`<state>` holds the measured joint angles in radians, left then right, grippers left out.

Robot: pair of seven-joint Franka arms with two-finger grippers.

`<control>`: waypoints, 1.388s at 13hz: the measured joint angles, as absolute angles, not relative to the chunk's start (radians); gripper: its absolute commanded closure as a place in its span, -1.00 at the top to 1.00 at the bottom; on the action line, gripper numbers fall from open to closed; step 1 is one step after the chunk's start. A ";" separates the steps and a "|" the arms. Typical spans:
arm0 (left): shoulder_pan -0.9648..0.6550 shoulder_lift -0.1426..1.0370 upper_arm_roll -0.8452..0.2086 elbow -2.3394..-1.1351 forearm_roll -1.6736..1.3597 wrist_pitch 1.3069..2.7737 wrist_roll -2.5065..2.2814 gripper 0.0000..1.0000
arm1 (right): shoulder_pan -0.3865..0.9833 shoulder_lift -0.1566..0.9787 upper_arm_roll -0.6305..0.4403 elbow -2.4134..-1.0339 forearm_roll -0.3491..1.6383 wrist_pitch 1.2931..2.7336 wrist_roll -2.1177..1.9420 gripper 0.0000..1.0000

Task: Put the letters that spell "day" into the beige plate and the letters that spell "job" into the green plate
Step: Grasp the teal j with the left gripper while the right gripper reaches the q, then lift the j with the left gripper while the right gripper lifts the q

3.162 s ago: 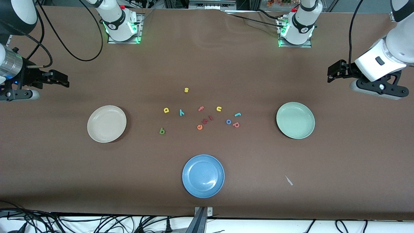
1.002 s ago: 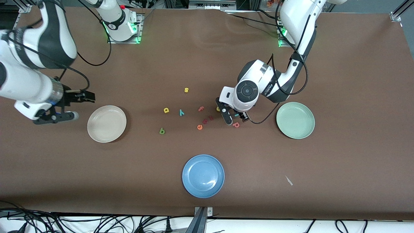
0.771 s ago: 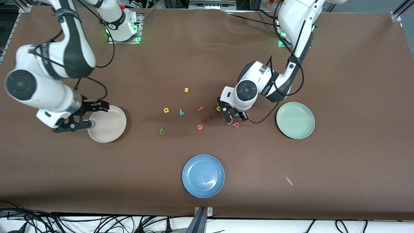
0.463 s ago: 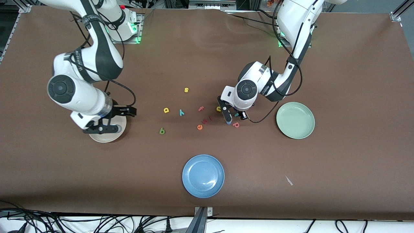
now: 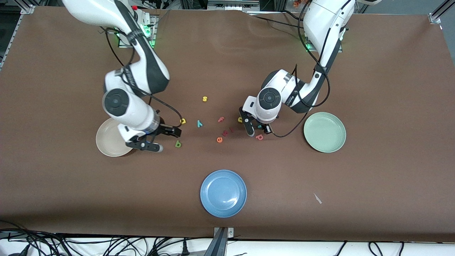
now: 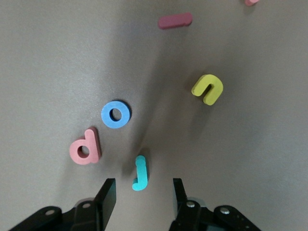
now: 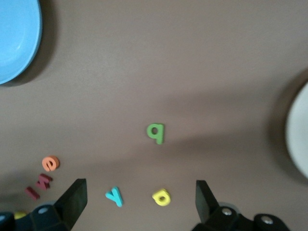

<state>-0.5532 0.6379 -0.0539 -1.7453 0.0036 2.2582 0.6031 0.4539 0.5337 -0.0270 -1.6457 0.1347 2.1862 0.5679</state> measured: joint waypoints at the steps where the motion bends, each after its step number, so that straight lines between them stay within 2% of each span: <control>1: -0.553 0.642 -0.053 -1.745 0.004 2.265 0.603 0.04 | 0.464 0.561 -0.027 -1.646 0.135 2.218 0.589 1.00; 8: -0.554 0.668 -0.053 -1.746 0.004 2.293 0.594 -0.13 | 0.461 0.699 -0.036 -1.646 0.135 2.352 0.593 0.99; 10: -0.554 0.679 -0.053 -1.747 0.004 2.307 0.594 -0.37 | 0.461 0.725 -0.036 -1.645 0.135 2.360 0.593 0.95; 12: -0.554 0.681 -0.053 -1.746 0.004 2.313 0.594 -0.97 | 0.461 0.739 -0.036 -1.645 0.135 2.363 0.593 0.83; 14: -0.555 0.681 -0.053 -1.746 0.004 2.313 0.594 -1.00 | 0.461 0.741 -0.036 -1.645 0.135 2.364 0.593 0.57; 18: -0.558 0.681 -0.053 -1.746 0.004 2.313 0.594 -1.00 | 0.461 0.746 -0.036 -1.644 0.133 2.364 0.591 0.33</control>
